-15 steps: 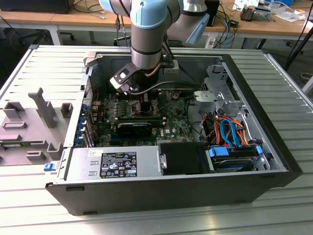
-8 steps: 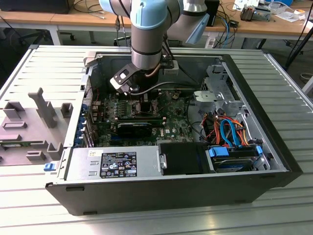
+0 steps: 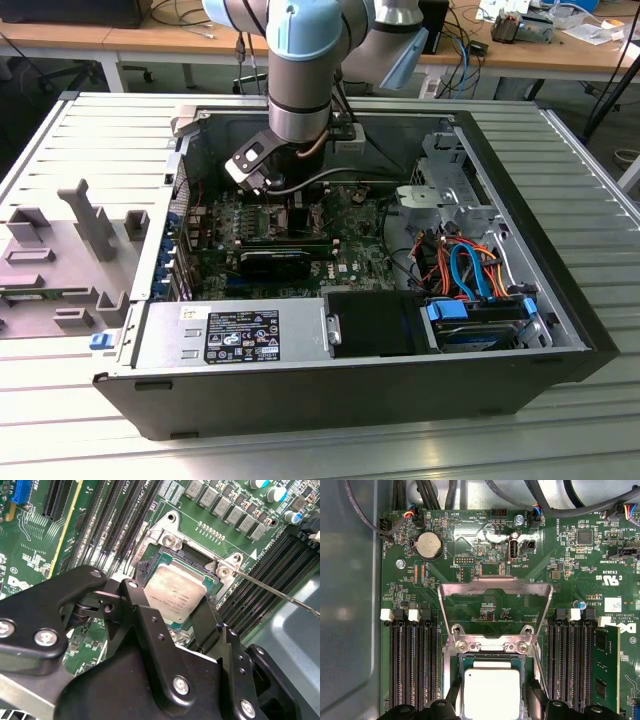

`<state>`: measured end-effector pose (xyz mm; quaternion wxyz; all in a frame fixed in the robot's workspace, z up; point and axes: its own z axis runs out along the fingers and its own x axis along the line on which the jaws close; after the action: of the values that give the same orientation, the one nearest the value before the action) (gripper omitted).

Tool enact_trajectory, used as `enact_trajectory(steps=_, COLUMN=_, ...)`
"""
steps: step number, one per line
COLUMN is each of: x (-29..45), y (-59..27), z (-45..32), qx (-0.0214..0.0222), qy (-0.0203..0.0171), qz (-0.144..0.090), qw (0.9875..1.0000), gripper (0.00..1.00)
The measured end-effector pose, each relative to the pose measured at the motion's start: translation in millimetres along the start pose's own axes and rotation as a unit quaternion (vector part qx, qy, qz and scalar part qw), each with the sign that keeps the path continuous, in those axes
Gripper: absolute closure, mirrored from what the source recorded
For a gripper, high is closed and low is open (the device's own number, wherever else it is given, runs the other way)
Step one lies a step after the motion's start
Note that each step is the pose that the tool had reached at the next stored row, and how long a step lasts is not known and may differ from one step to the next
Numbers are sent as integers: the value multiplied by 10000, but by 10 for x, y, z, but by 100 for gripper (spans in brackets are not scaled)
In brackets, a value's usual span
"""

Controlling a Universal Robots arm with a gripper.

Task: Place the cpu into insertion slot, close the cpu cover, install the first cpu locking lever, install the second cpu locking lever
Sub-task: 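Place the cpu into insertion slot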

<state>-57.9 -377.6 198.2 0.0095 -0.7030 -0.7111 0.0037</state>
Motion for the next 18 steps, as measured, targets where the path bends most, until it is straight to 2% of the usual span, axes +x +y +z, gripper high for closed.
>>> enact_trajectory(steps=3, x=-1, y=-1, z=-7, qx=1, qy=-1, qz=0, qw=10000, gripper=38)
enact_trajectory(steps=5, x=0, y=-2, z=-34, qx=0, qy=13, qz=1, qw=10000, gripper=38)
enact_trajectory(steps=9, x=1, y=-3, z=-137, qx=-1, qy=58, qz=0, qw=10000, gripper=38)
enact_trajectory(steps=13, x=1, y=-1, z=-137, qx=0, qy=82, qz=-2, qw=10000, gripper=39)
enact_trajectory(steps=14, x=1, y=3, z=-138, qx=5, qy=93, qz=-3, qw=10000, gripper=52)
enact_trajectory(steps=15, x=1, y=7, z=-137, qx=9, qy=99, qz=-2, qw=10000, gripper=52)
enact_trajectory(steps=18, x=1, y=27, z=-138, qx=23, qy=130, qz=-2, qw=9999, gripper=70)
